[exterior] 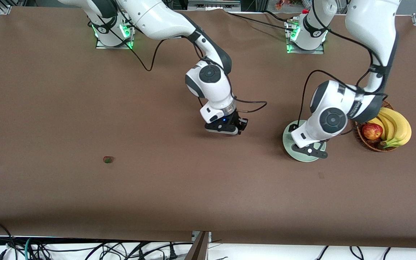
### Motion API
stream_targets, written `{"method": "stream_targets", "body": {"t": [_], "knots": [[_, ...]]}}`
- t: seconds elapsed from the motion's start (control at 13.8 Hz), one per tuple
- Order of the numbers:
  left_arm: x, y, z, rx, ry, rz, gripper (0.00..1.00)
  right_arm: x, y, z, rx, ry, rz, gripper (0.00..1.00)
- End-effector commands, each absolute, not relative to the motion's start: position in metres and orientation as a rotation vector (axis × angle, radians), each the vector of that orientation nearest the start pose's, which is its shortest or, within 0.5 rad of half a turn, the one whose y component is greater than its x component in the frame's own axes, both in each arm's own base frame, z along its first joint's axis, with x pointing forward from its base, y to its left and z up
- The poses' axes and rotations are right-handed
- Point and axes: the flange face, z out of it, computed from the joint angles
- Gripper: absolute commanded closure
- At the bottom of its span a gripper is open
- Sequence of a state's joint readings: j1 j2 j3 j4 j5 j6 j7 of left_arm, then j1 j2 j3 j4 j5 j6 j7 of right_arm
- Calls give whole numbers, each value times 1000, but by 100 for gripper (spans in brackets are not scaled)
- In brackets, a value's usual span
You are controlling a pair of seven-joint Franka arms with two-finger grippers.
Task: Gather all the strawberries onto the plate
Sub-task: 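Carry the second strawberry beside the plate with the right gripper, release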
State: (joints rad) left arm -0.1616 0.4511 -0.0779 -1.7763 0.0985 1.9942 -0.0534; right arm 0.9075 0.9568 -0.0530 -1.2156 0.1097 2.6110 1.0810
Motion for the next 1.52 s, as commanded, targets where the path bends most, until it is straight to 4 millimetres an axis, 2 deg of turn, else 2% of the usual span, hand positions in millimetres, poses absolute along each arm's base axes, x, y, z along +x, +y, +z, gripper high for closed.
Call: {"method": "stream_targets", "body": {"t": [0.0, 0.07, 0.14, 0.22, 0.36, 0.43, 0.51, 0.58, 0.72, 0.87, 1.01, 1.16, 1.3, 1.45], "knots": [[616, -149, 337, -3121, 248, 402, 0, 494, 630, 214, -2609, 445, -343, 78], [615, -155, 346, -3133, 195, 421, 0, 493, 630, 213, -2607, 444, -343, 52], [614, -158, 350, -3142, 131, 424, 0, 494, 630, 213, -2608, 444, -346, 1], [614, -159, 357, -3157, 97, 416, 0, 495, 629, 213, -2609, 443, -350, 0], [612, -165, 367, -3226, 42, 430, 0, 507, 622, 238, -2607, 444, -370, 0], [611, -167, 369, -3250, -19, 447, 0, 526, 606, 249, -2647, 469, -381, 0], [611, -169, 368, -3250, -63, 453, 0, 543, 589, 272, -2683, 477, -382, 0], [610, -174, 367, -3249, -93, 455, 0, 571, 560, 296, -2714, 451, -395, 0], [609, -181, 365, -3274, -169, 487, 0, 610, 504, 309, -2840, 296, -368, 0], [606, -182, 354, -3268, -177, 511, 0, 652, 438, 318, -2914, 258, -325, 0], [598, -199, 328, -3258, -192, 459, 0, 677, 379, 311, -3010, 121, -244, 0], [588, -197, 298, -3265, -215, 359, 0, 700, 311, 304, -3072, -55, -151, 0], [567, -216, 272, -3262, -162, 251, 0, 714, 247, 293, -3097, -192, -50, 0], [558, -216, 252, -3270, -216, 136, 0, 717, 191, 277, -3105, -296, 37, 0]]}}
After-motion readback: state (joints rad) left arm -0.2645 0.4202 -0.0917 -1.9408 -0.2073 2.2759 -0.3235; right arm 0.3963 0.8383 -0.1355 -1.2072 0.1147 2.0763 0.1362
